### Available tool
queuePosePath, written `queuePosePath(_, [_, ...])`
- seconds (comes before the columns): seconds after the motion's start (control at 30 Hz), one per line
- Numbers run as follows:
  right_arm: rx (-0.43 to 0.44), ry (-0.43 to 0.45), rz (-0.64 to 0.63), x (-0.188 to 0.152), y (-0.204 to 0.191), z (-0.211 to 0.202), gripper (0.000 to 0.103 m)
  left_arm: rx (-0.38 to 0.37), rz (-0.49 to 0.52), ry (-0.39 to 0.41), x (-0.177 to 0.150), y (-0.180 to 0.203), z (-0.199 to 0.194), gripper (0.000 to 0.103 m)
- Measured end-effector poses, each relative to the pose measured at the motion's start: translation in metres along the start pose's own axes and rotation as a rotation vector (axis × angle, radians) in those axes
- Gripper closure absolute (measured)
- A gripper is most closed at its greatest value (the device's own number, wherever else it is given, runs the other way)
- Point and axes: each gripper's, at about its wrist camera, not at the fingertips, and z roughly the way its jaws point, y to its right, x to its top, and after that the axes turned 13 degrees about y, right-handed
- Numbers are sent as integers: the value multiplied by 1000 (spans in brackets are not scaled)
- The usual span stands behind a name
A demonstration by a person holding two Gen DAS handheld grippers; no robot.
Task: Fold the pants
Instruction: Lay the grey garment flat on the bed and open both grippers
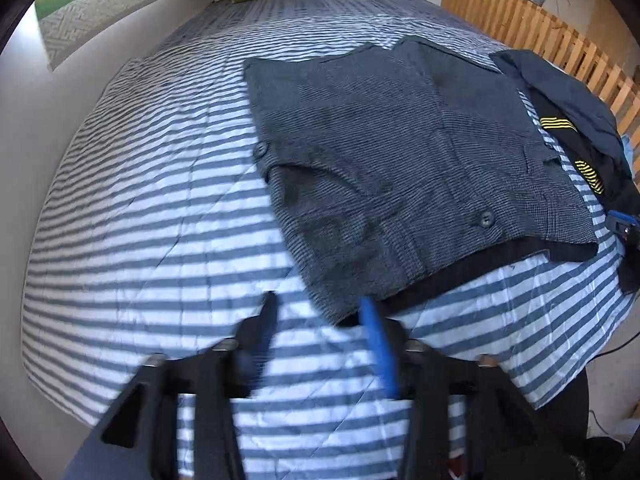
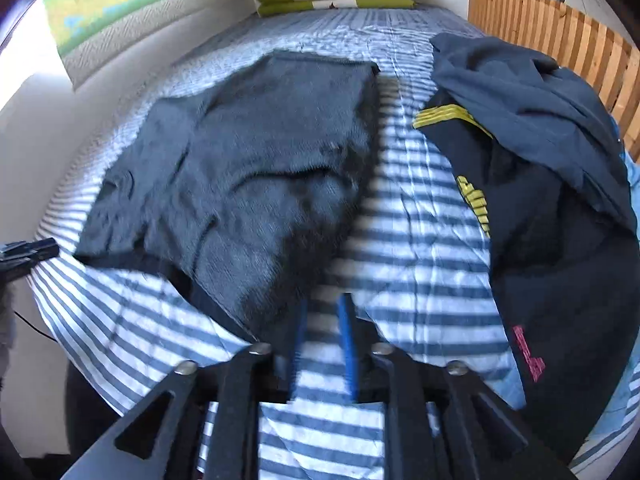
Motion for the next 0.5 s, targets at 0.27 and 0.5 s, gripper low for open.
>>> queuePosePath(0.27, [51, -87, 183, -11, -8, 22, 49, 35, -71, -95, 0, 0, 49, 32])
queuePosePath(0.5, [113, -128, 278, -27, -8, 28, 49, 10, -107, -95, -18, -3, 55, 36])
